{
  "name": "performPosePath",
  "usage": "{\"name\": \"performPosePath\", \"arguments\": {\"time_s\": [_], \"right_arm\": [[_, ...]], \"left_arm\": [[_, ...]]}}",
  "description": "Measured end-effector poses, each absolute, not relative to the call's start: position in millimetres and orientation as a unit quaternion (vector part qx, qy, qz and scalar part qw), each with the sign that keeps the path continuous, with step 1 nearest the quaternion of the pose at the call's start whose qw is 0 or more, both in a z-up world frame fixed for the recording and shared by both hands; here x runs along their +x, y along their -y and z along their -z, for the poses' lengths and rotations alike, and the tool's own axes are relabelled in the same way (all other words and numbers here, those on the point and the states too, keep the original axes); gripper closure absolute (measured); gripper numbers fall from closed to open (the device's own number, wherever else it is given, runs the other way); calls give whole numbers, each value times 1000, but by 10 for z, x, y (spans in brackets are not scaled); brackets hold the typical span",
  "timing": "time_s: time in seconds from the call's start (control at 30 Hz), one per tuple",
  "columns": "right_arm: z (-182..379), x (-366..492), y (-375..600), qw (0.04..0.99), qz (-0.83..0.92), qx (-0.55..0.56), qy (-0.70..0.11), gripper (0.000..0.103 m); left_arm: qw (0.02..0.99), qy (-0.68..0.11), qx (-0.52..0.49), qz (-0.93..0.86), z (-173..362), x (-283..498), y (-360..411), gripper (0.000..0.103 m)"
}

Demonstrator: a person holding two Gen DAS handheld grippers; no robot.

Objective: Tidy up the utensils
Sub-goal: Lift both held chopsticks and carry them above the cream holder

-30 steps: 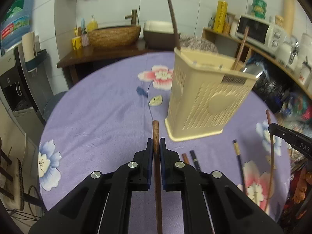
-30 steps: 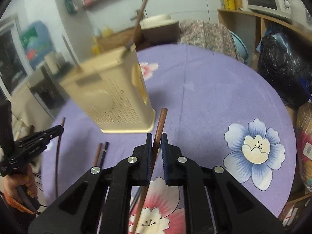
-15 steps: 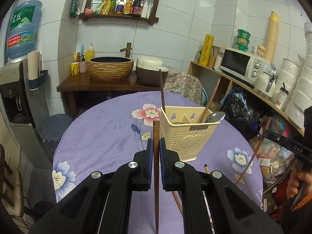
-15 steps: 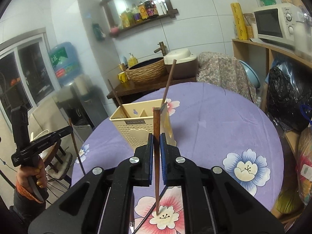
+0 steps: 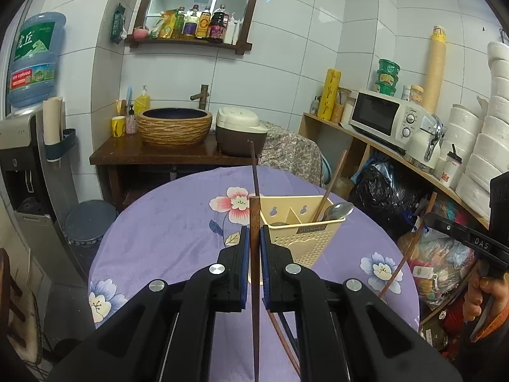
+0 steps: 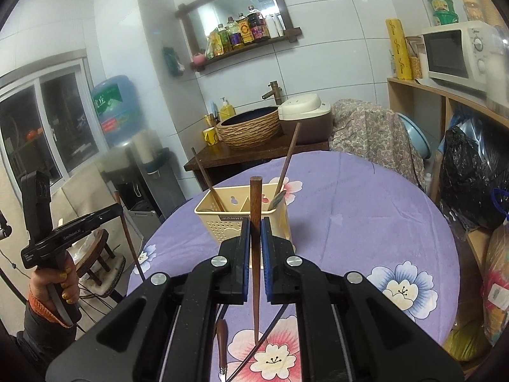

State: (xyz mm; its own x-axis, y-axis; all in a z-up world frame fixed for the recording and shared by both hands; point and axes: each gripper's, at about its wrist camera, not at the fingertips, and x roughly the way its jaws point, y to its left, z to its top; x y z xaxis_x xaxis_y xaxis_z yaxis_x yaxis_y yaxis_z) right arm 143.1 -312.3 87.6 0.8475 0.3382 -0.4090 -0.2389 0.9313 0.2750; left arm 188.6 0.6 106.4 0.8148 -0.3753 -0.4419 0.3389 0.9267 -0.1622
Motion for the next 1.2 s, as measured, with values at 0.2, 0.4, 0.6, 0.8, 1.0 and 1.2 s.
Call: {"name": "performPosePath", "arguments": {"time_s": [0.2,0.4,0.6,0.8,1.0,1.2], "right_arm": [[-949,1415,3111,957,-154,102,-222,95],[-1150,1479,3077,960,-155,96,-211,95],[-1632,1645,2958,973,-143,82,-162,95],[-2112,1932,2869,983,-115,86,-114,95],[-2148,2192,2761,986,-95,89,-104,95],[-1859,2430,2672,987,-75,80,-118,95]], "left_arm": [[954,-231,-34,189,-1154,1903,-12,95],[954,-213,-58,202,-1431,1960,-83,95],[961,-163,-73,213,-1920,2134,8,95],[969,-120,-78,199,-2300,2397,229,95],[978,-88,-71,173,-2301,2611,491,95],[984,-93,-61,141,-1972,2858,672,95]]}}
